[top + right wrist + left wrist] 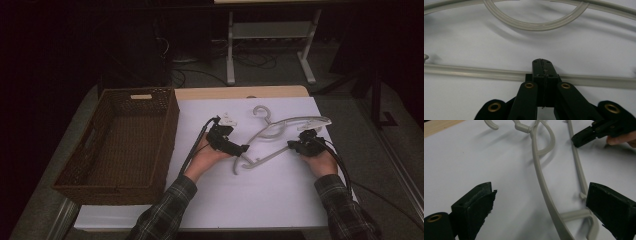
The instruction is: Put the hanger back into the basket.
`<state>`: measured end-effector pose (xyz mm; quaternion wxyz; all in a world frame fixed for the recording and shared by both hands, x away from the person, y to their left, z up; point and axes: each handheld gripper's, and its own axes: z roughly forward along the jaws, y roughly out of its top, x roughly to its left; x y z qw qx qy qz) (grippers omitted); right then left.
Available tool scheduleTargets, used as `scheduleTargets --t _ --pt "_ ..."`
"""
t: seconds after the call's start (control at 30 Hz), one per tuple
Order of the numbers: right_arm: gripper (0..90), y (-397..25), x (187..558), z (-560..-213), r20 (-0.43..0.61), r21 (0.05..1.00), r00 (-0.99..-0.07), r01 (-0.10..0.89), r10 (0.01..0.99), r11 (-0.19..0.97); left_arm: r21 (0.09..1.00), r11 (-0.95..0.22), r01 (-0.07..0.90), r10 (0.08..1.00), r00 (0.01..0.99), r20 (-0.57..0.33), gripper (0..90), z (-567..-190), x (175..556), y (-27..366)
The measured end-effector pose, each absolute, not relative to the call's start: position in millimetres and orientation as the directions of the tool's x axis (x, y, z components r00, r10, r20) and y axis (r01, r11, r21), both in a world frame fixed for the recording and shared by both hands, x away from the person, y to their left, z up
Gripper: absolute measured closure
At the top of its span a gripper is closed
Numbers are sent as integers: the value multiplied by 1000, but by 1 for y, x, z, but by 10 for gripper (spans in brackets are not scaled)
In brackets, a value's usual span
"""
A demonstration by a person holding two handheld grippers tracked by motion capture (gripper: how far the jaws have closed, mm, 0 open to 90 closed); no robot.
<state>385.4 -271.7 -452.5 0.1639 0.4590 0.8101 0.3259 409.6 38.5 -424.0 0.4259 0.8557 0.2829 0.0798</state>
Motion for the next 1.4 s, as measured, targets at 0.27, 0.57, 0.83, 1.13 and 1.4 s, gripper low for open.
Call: scheduleTargets --t 0.27,0.57,0.83,1.13,1.4 --pt "899 -272 386 -453 40 679 -525 638 850 363 746 -483 459 554 820 -146 166 -440 432 26" --pt "899 -272 386 -453 40 680 -527 637 849 364 729 -499 469 514 837 -186 294 -449 442 6" --pt "899 -272 385 -453 34 681 -525 635 850 365 714 -530 457 475 858 -196 402 -453 443 -7" --pt "899 -271 385 -453 26 680 -524 633 851 370 703 -547 454 464 864 -197 522 -452 446 -9" --pt "900 -271 385 -453 26 681 -524 633 851 369 685 -562 464 462 863 -206 645 -453 447 -12"
